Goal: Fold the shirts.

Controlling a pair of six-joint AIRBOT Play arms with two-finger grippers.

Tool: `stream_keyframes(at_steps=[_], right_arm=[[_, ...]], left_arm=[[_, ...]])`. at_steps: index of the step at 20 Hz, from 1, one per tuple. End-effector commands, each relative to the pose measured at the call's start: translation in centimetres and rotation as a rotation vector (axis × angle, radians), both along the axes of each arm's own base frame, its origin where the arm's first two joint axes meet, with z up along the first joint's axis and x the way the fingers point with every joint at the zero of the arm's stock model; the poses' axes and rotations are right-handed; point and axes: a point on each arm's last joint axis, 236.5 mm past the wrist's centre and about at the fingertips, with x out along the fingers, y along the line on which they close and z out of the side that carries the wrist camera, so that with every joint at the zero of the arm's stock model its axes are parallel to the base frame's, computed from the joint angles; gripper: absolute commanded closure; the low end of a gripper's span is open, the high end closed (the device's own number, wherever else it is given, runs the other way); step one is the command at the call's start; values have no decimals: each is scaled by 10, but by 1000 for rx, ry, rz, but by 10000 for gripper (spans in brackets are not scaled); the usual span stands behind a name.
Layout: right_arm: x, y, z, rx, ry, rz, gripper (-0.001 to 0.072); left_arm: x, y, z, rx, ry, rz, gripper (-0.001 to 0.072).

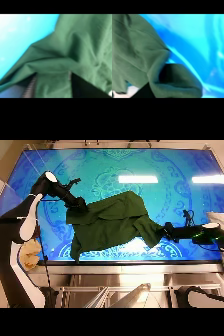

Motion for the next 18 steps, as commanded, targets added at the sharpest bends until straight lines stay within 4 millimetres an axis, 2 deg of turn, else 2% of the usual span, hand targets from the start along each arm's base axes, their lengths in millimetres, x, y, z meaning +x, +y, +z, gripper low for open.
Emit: stream_keyframes(at_steps=[1, 2, 4, 5, 6, 8, 10, 11, 13, 14, 15, 16, 18], right_arm=[[32, 10, 21, 51, -92, 2, 689], [37, 9, 28, 44, -118, 2, 690], [45, 6, 44, 32, -168, 0, 690], [48, 5, 53, 31, -190, 4, 690], [51, 5, 64, 35, -216, 13, 690], [54, 6, 92, 53, -274, 42, 690], [57, 6, 136, 80, -361, 92, 690], [57, 4, 163, 90, -411, 117, 690], [54, -3, 232, 93, -558, 162, 691], [51, -7, 274, 89, -649, 178, 690], [45, -9, 317, 75, -754, 189, 690], [37, -10, 359, 52, -860, 192, 690], [11, -3, 438, -15, -1075, 201, 690]], left_arm=[[3, 3, -16, 76, -14, -33, 482], [2, 5, -15, 75, -8, -32, 691], [2, 5, -10, 44, 2, -19, 695], [5, -2, 0, -5, -4, -1, 693], [9, -10, 16, -68, -24, 17, 691], [20, -25, 66, -207, -102, 39, 688], [21, -37, 135, -353, -188, 44, 688], [14, -43, 174, -436, -223, 26, 688], [-12, -48, 264, -599, -317, -24, 688], [-27, -50, 312, -676, -399, -46, 688], [-44, -52, 358, -744, -481, -67, 688], [-70, -54, 407, -817, -580, -109, 688], [-128, -55, 482, -891, -775, -193, 687]])
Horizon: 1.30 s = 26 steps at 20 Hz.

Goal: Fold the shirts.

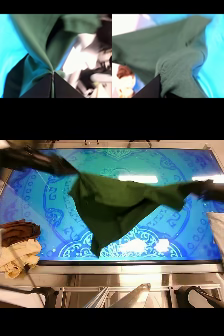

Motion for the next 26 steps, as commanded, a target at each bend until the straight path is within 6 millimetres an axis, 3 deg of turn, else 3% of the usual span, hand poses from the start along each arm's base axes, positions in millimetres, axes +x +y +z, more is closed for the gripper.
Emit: stream_keyframes(at_steps=[1, 3, 4, 5, 6, 8, 10, 14, 16, 17, 18, 19, 22, 24, 26], right_arm=[[-56, 18, 137, -82, -366, 14, 690], [-75, 22, 191, -161, -550, -58, 690], [-76, 17, 208, -184, -602, -116, 690], [-72, 10, 214, -202, -623, -164, 690], [-64, 6, 208, -216, -603, -174, 690], [-33, 3, 163, -240, -447, -135, 690], [1, 14, 108, -269, -302, -52, 690], [70, 45, -32, -347, -10, 95, 690], [101, 47, -101, -354, 141, 82, 678], [113, 45, -126, -338, 195, 66, 485], [121, 40, -145, -321, 246, 45, 245], [123, 31, -153, -309, 278, 27, 187], [105, -5, -151, -278, 360, 19, 187], [66, -21, -156, -233, 492, 87, 193], [21, -29, -180, -184, 655, 124, 220]], left_arm=[[-108, -4, 138, -165, -358, -82, 687], [-141, 4, 160, -75, -502, -10, 684], [-140, 13, 161, 7, -544, 76, 681], [-130, 25, 157, 75, -549, 179, 679], [-124, 31, 150, 99, -530, 235, 679], [-107, 37, 111, 115, -413, 264, 679], [-86, 39, 51, 106, -245, 244, 678], [-40, 61, -79, 89, 79, 272, 679], [-27, 78, -140, 97, 200, 293, 669], [-22, 92, -172, 122, 260, 315, 452], [-17, 106, -197, 148, 315, 339, 367], [-12, 124, -215, 160, 360, 362, 367], [0, 178, -241, 184, 491, 436, 368], [-10, 198, -248, 193, 584, 418, 368], [-24, 200, -261, 247, 636, 395, 368]])
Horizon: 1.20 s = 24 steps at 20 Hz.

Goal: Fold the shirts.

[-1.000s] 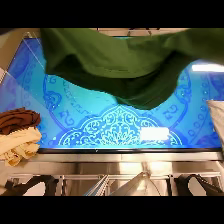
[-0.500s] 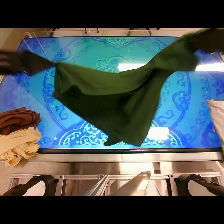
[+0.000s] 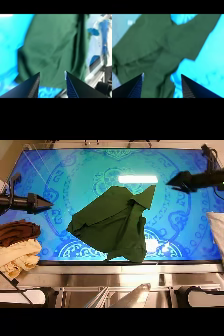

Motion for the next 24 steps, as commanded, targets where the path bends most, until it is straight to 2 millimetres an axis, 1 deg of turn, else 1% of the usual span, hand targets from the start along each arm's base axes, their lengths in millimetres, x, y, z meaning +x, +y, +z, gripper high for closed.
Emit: stream_keyframes(at_steps=[1, 3, 5, 6, 7, 8, 9, 11, 12, 15, 17, 19, 20, 21, 24], right_arm=[[-78, -14, -41, 70, 282, 15, 246], [-116, -13, -83, 74, 364, -48, 246], [-145, -4, -123, 71, 414, -99, 244], [-157, 2, -138, 75, 442, -112, 208], [-172, 9, -154, 79, 482, -121, 156], [-182, 14, -165, 76, 502, -121, 114], [-188, 20, -174, 74, 521, -127, 115], [-196, 29, -184, 63, 535, -121, 116], [-197, 36, -187, 60, 540, -105, 117], [-195, 60, -191, 70, 538, -73, 118], [-184, 83, -189, 128, 504, -61, 118], [-172, 105, -181, 222, 467, -57, 125], [-168, 113, -180, 256, 459, -56, 188], [-167, 121, -181, 280, 464, -56, 278], [-173, 140, -187, 316, 498, -28, 284]], left_arm=[[-27, 15, -33, 58, 151, -30, 368], [-42, 0, -56, 116, 192, -60, 367], [-57, -29, -75, 128, 232, -118, 368], [-63, -45, -83, 137, 242, -148, 367], [-64, -58, -91, 154, 239, -170, 368], [-64, -72, -99, 173, 231, -196, 367], [-63, -84, -105, 187, 224, -220, 367], [-61, -100, -119, 231, 208, -264, 367], [-63, -101, -129, 281, 221, -301, 367], [-77, -92, -152, 423, 323, -392, 367], [-78, -94, -154, 444, 351, -435, 367], [-69, -97, -151, 445, 351, -434, 367], [-64, -99, -149, 446, 345, -438, 367], [-59, -100, -146, 450, 331, -440, 367], [-49, -100, -143, 458, 301, -429, 368]])
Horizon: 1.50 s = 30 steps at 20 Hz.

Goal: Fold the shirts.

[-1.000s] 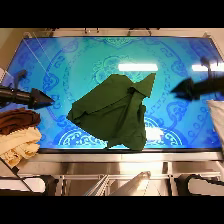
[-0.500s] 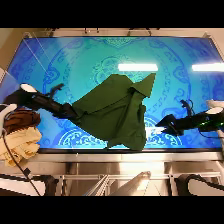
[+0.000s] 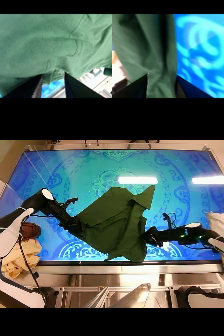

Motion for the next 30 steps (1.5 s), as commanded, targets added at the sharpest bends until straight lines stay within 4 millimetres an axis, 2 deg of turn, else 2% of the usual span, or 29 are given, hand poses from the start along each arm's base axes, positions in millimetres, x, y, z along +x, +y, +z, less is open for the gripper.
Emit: stream_keyframes(at_steps=[1, 2, 3, 4, 5, 6, 8, 9, 12, 15, 18, 20, 21, 22, 23, 25, 27, 29, 30], right_arm=[[3, 24, -1, 67, 4, -3, 374], [3, 27, 0, 71, -13, 7, 578], [4, 28, 3, 86, -20, 5, 625], [4, 29, 6, 98, -21, 3, 635], [6, 28, 10, 101, -31, 3, 690], [9, 25, 14, 104, -45, -7, 690], [18, 19, 29, 112, -84, -25, 690], [21, 16, 37, 122, -103, -33, 690], [29, 3, 55, 145, -136, -68, 690], [32, -9, 71, 181, -160, -90, 690], [33, -25, 104, 240, -219, -101, 690], [39, -47, 139, 266, -308, -126, 690], [43, -59, 164, 282, -362, -138, 690], [47, -69, 197, 317, -439, -151, 690], [50, -78, 240, 373, -548, -162, 690], [39, -92, 353, 524, -843, -170, 690], [6, -96, 449, 639, -1096, -146, 689], [-37, -89, 525, 721, -1328, -100, 689], [-59, -85, 555, 756, -1422, -77, 689]], left_arm=[[21, 3, -5, 33, -71, 14, 371], [20, 3, -6, 33, -67, 14, 372], [19, 2, -8, 33, -58, 11, 372], [16, 2, -10, 33, -45, 7, 378], [14, 2, -13, 38, -34, -1, 550], [13, 2, -14, 47, -36, -14, 690], [19, -1, -7, 39, -67, -28, 684], [28, -4, 4, 28, -104, -26, 683], [60, -19, 61, -93, -235, 6, 683], [73, -38, 134, -298, -327, 35, 682], [77, -31, 185, -390, -404, 74, 683], [78, -21, 218, -447, -457, 119, 683], [77, -16, 240, -496, -494, 139, 682], [75, -12, 267, -557, -543, 160, 683], [73, -9, 302, -641, -617, 179, 683], [61, -2, 381, -824, -775, 217, 683], [32, 5, 459, -1003, -949, 208, 683], [-11, 8, 526, -1138, -1145, 149, 683], [-34, 9, 552, -1164, -1247, 119, 683]])
